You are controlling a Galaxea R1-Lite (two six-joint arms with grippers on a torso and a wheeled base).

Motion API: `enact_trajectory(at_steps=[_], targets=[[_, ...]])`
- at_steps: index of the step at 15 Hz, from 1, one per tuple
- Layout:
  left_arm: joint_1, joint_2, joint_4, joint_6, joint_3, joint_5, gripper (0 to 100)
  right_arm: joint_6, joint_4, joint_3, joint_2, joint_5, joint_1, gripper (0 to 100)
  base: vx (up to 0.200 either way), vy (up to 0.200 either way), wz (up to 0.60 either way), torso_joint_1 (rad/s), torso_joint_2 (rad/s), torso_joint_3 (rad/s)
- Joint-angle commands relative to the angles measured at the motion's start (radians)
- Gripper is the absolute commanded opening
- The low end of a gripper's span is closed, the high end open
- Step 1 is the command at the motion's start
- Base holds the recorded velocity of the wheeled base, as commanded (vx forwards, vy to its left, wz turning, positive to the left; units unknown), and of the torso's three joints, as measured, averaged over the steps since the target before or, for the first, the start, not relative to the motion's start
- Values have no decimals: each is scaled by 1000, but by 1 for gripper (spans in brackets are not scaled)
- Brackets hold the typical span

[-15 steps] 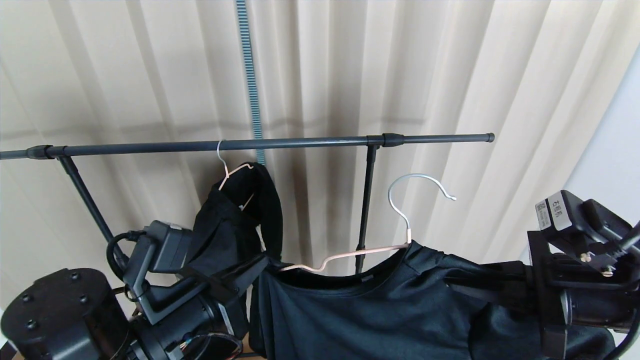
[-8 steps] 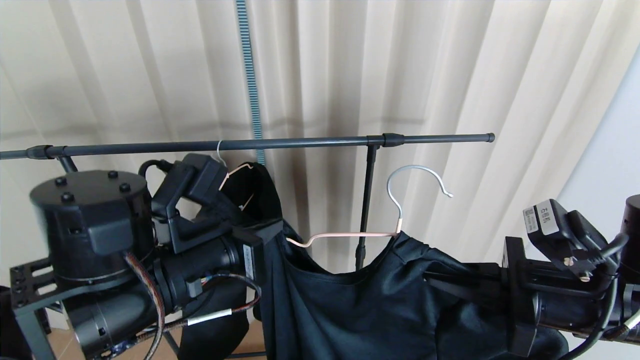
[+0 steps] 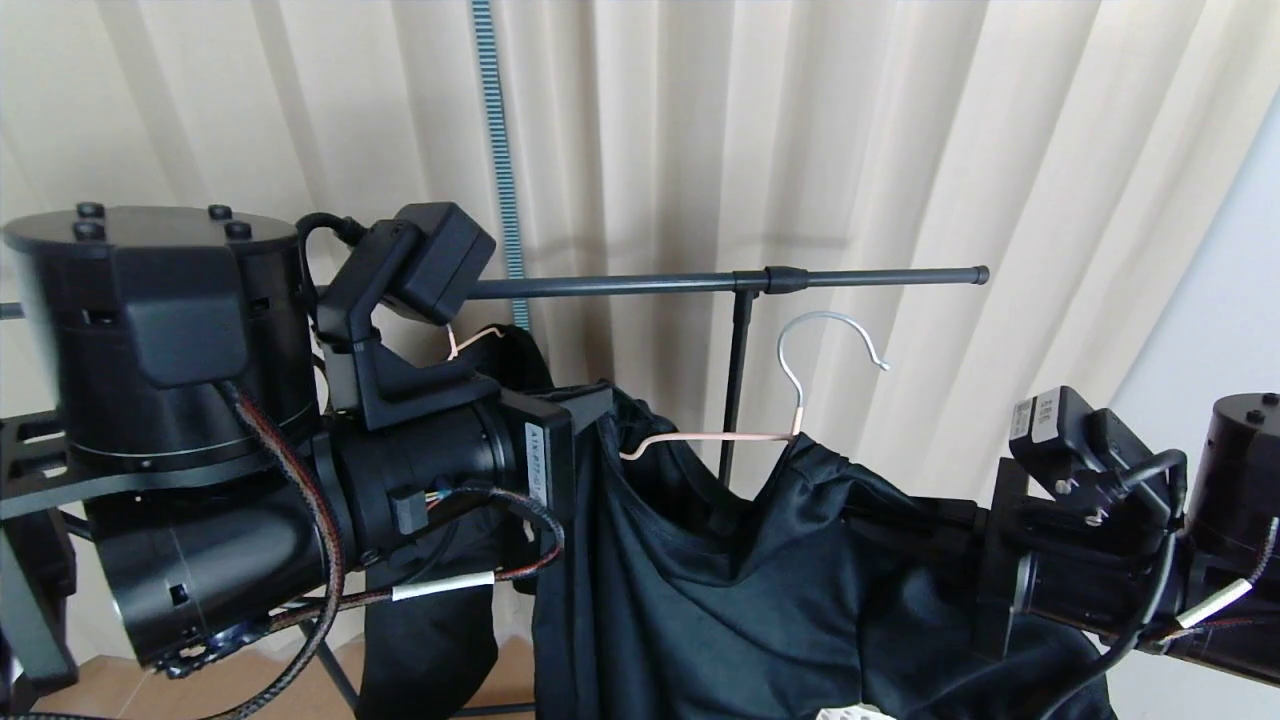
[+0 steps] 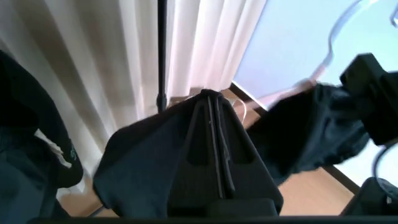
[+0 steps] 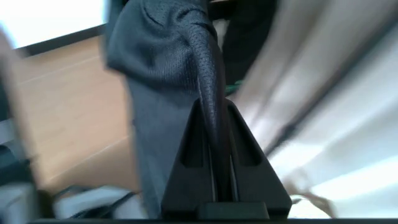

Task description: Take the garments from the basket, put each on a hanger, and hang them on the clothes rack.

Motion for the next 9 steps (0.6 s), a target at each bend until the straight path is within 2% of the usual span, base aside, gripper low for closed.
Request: enact_trajectory(at_steps=[1, 3, 6, 9], targets=[[-3, 20, 0, -1, -9, 5, 0, -1, -9, 0, 15, -44, -3, 0, 0, 0, 0, 0, 0, 0], [-1, 27, 0, -1, -11, 6, 0, -12, -9, 3, 0, -99, -1, 0, 0, 0, 0, 0, 0, 0], [37, 72, -2, 1, -18, 76, 0, -78, 5, 34, -110, -97, 7, 0, 0, 0, 0, 0, 0, 0], [40, 84, -2, -1, -35, 91, 0, -111, 5, 54, -138, -99, 30, 0, 0, 0, 0, 0, 0, 0]])
